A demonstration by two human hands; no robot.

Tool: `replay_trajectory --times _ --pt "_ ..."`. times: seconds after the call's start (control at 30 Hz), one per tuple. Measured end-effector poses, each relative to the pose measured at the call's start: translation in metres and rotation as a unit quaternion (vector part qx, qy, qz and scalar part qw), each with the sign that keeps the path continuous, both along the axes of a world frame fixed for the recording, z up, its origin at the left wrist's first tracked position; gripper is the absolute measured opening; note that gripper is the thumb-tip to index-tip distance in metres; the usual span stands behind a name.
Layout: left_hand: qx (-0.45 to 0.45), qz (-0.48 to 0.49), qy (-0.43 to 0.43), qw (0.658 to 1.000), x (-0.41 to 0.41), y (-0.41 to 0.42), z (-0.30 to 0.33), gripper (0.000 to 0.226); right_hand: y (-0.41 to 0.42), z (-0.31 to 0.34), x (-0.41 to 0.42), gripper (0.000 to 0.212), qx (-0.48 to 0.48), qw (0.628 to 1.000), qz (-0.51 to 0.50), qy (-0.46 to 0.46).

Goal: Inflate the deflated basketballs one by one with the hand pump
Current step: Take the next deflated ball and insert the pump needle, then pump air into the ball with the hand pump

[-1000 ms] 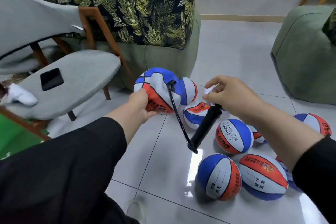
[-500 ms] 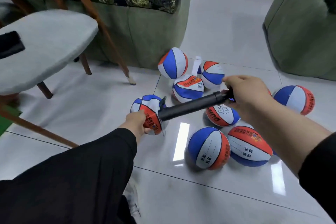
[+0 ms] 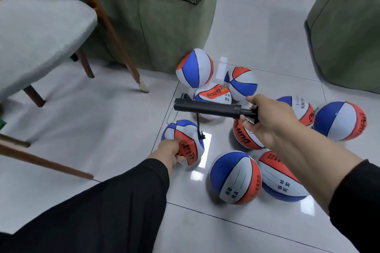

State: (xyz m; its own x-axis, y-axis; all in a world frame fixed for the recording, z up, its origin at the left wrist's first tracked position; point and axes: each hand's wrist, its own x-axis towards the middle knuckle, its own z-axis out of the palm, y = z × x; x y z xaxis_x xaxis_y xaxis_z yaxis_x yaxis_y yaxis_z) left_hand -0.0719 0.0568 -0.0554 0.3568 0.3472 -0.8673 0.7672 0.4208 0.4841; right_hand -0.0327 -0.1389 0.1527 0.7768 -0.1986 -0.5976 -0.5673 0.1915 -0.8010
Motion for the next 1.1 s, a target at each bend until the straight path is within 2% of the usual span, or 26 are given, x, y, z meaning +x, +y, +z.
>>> replay_trajectory --times 0.2,0.3,0.37,0.43,0.5,0.57,0.67,0.73,0.87,1.0,1.1 --pt "0.027 0.028 0.000 0.999 0.006 -0.005 0.014 0.027 -0.001 -0.015 0.011 0.018 0.025 0.999 -0.002 0.030" --pt "0.074 0.133 -0.008 0.988 0.008 -0.009 0.030 0.043 -0.002 -0.020 0.015 0.015 0.034 0.999 0.005 0.043" --pt "0.105 0.194 -0.053 0.974 0.009 -0.019 0.056 0.062 -0.001 -0.020 0.018 0.009 0.036 0.998 0.014 0.039" --pt "0.074 0.223 -0.123 0.964 0.008 -0.037 0.087 0.072 -0.001 -0.019 0.017 0.009 0.043 0.998 0.026 0.033" --pt "-0.020 0.234 -0.189 0.953 0.008 -0.059 0.119 0.068 -0.002 -0.017 0.012 0.017 0.049 0.998 0.030 0.033" --pt "-0.099 0.226 -0.207 0.947 0.015 -0.075 0.148 0.059 -0.004 -0.015 0.004 0.017 0.052 0.998 0.035 0.033" --pt "-0.145 0.212 -0.205 0.945 0.022 -0.091 0.178 0.043 -0.011 -0.014 -0.007 0.006 0.058 0.997 0.030 0.027" --pt "-0.162 0.208 -0.213 0.941 0.023 -0.100 0.185 0.038 -0.018 -0.012 -0.014 0.006 0.067 0.997 0.020 0.024" --pt "-0.139 0.197 -0.207 0.948 0.019 -0.120 0.187 0.031 -0.031 -0.007 -0.029 0.013 0.037 0.998 0.044 0.006" --pt "-0.128 0.213 -0.210 0.946 0.015 -0.124 0.185 0.035 -0.039 -0.007 -0.048 0.035 -0.055 0.987 0.145 -0.040" --pt "-0.109 0.218 -0.203 0.948 0.010 -0.126 0.176 0.043 -0.039 -0.016 -0.073 0.037 -0.091 0.966 0.229 -0.077"
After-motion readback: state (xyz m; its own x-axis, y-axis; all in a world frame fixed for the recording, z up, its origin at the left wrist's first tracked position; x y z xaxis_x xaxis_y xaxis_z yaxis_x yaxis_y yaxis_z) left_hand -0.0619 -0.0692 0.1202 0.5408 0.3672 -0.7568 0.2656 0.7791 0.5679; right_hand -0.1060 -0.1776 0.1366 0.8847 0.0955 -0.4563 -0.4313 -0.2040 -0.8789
